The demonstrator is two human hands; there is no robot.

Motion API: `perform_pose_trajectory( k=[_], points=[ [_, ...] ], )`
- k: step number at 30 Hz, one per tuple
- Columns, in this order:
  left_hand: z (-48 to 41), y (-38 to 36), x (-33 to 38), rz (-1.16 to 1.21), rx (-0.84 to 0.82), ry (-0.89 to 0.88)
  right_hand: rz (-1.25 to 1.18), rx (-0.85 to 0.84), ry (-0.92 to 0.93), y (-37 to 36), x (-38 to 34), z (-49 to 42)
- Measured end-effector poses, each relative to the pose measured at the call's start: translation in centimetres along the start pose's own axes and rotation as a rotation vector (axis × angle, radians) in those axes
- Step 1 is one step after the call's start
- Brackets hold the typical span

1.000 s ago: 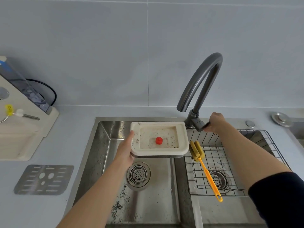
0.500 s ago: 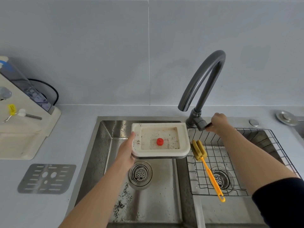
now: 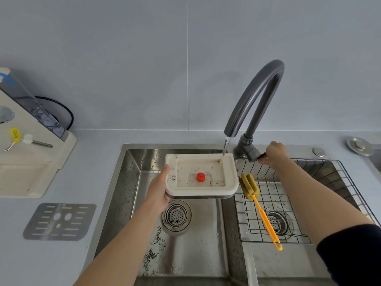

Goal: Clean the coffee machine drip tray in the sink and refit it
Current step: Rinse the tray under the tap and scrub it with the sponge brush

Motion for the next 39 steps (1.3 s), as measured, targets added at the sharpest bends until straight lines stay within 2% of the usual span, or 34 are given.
perform_pose_trajectory(
  k=[5, 8, 11, 14, 20, 25, 29, 32, 39],
  points=[
    [-0.2, 0.2, -0.2, -0.009, -0.004, 0.007, 0.076, 0.047, -0.039, 0.1, 0.1, 0.2],
    [-0.3, 0.3, -0.3, -0.011, 0.002, 0.012, 0.074, 0.010, -0.045, 0.6, 0.3, 0.5],
    [-0.4, 0.4, -0.5, -0.018, 0.001, 0.015, 0.327, -0.148, 0.089, 1.2, 1.3, 1.5],
    [-0.5, 0.6, -0.6, -0.032, -0.006, 0.019, 0.820, -0.298, 0.141, 1.9, 4.4, 2.9],
    [-0.4, 0.7, -0.7, -0.034, -0.021, 0.006, 1.080, -0.453, -0.064, 3.0, 10.8, 5.1],
    [-0.2, 0.9, -0.9, -0.047, -0.016, 0.012, 0.987, -0.415, -0.075, 2.7, 13.4, 5.7],
    [0.0, 1.1, -1.0, -0.036, -0.018, 0.009, 0.873, -0.281, -0.029, 3.0, 13.9, 6.1],
    [0.2, 1.3, -1.0, -0.026, -0.025, 0.001, 0.822, -0.212, 0.056, 3.9, 13.7, 7.1],
    [0.4, 1.9, -1.4, -0.037, -0.024, -0.008, 0.614, -0.176, 0.247, 7.4, 12.2, 12.7]
  ],
)
Point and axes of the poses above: each hand's wrist, its own z-axis away from the middle knuckle, its own y-axis out of the back of the hand, x = y × z, the point moved 1 cm from there along -z, towards the middle knuckle, and after that the axes turned 2 degrees about z, right-handed, at the moved point
